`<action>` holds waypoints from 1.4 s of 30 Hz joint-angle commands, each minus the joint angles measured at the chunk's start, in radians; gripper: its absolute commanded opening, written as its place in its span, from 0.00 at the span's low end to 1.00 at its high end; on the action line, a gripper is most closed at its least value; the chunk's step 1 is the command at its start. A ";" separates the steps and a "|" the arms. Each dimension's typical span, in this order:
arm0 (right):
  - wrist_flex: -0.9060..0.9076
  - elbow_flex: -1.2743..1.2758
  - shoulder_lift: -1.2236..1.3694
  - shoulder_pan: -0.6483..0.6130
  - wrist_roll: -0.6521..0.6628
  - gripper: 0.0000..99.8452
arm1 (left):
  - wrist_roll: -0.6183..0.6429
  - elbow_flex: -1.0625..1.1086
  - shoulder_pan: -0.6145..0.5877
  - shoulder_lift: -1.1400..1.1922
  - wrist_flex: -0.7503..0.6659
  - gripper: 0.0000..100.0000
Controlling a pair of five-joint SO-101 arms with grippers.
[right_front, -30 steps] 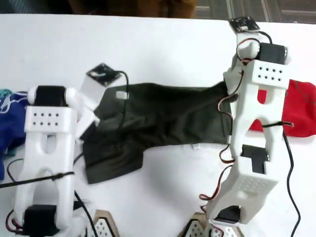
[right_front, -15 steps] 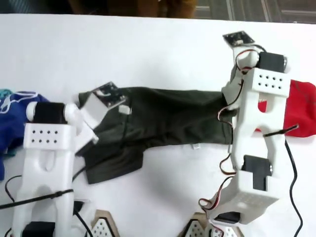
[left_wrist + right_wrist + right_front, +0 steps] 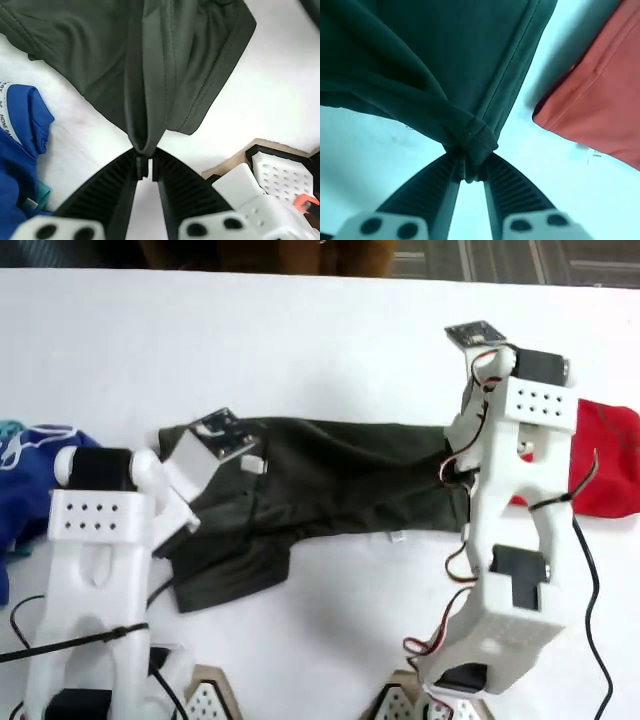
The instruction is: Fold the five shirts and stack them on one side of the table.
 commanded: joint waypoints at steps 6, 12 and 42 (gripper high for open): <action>-0.024 -0.008 0.090 0.007 0.011 0.02 | -0.003 -0.013 0.005 -0.031 0.017 0.20; -0.021 -0.008 0.104 0.005 0.011 0.02 | -0.006 -0.039 0.005 -0.025 0.012 0.26; 0.019 -0.034 0.199 0.005 0.094 0.29 | 0.594 -0.618 -0.115 0.973 -0.298 0.26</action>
